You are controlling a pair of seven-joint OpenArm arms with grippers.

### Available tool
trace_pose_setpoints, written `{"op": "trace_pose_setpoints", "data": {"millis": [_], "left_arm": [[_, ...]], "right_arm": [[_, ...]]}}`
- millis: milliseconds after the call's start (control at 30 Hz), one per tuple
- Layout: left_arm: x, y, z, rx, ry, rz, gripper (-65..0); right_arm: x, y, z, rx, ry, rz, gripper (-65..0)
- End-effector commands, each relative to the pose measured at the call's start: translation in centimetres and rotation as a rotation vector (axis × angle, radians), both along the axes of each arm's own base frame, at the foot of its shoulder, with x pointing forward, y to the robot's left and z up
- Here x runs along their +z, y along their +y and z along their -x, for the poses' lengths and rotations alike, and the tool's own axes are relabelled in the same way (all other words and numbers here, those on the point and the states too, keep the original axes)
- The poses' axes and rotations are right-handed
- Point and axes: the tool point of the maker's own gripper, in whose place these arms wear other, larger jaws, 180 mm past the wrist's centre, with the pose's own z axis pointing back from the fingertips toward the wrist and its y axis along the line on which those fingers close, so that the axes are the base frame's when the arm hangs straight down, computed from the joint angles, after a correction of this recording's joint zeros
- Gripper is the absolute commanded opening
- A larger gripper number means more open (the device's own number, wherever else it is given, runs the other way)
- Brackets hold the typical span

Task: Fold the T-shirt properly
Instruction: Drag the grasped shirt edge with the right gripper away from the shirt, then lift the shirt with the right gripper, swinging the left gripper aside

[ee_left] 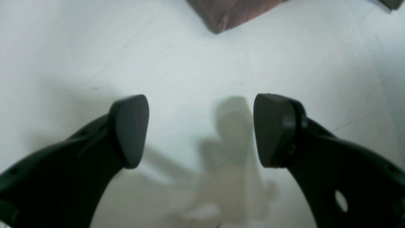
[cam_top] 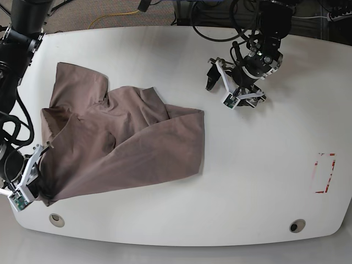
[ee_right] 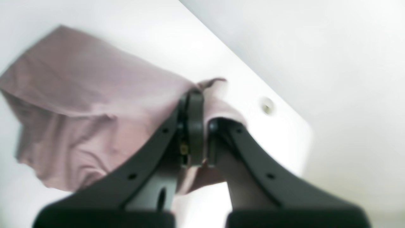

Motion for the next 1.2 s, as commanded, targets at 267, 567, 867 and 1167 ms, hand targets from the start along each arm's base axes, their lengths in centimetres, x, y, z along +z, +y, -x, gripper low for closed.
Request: {"op": "trace_pose_setpoints", "data": {"millis": [267, 567, 867, 1167], "left_arm": [[0.1, -3.6, -3.7, 0.026, -0.004, 0.109, -16.9], [-0.6, -7.9, -5.3, -0.054, 0.028, 0.139, -16.8], [-1.1, -10.4, -5.0, -0.083, 0.055, 0.173, -16.7], [-2.8, -11.7, -5.0, -0.076, 0.085, 0.212, -30.8]], "right_arm": [[4.7, -1.6, -0.2, -0.023, -0.115, 0.056, -65.0], [4.9, -1.9, -0.2, -0.031, -0.118, 0.065, -65.0], [4.6, -1.8, -0.2, -0.029, -0.112, 0.062, -65.0], [3.8, -2.0, 0.0, -0.033, -0.088, 0.063, -65.0]]}}
